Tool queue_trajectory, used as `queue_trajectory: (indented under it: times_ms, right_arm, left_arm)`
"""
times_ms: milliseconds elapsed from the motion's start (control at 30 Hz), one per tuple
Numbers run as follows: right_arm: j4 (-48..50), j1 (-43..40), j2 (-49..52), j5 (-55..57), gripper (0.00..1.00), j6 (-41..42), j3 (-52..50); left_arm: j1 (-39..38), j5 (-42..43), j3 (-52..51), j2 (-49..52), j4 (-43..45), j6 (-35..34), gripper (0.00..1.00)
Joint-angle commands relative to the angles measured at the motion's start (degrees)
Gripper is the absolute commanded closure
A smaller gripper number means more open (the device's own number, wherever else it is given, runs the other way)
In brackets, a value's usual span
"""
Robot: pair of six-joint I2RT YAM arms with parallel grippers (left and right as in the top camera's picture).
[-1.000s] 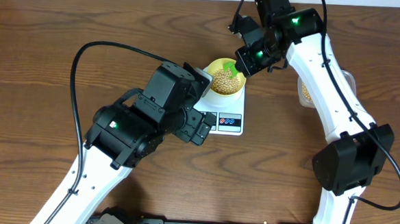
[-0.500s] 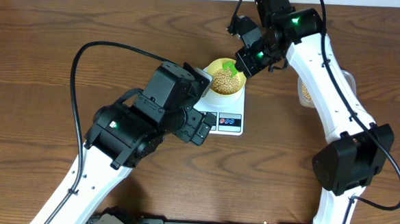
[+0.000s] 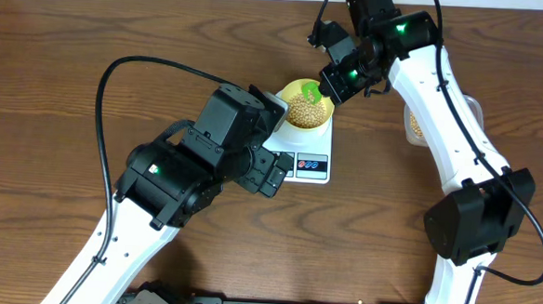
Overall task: Scoop item into bowl and weigh 50g on scale
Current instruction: 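Shake the tilted scoop over the bowl to add soybeans slowly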
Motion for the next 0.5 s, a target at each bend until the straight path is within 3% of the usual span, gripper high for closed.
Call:
queue_trajectory:
  times_ms: [0, 467]
  right_arm:
    - [0.02, 0.17, -2.10, 0.24, 0.99, -0.90, 1.18]
    - [0.09, 0.17, -2.10, 0.26, 0.99, 2.58, 1.18]
  left_arm:
    - [0.13, -0.70, 1.25, -0.02, -0.15, 0.37, 0.02]
    - [0.13, -0.70, 1.25, -0.02, -0.13, 0.35, 0.02]
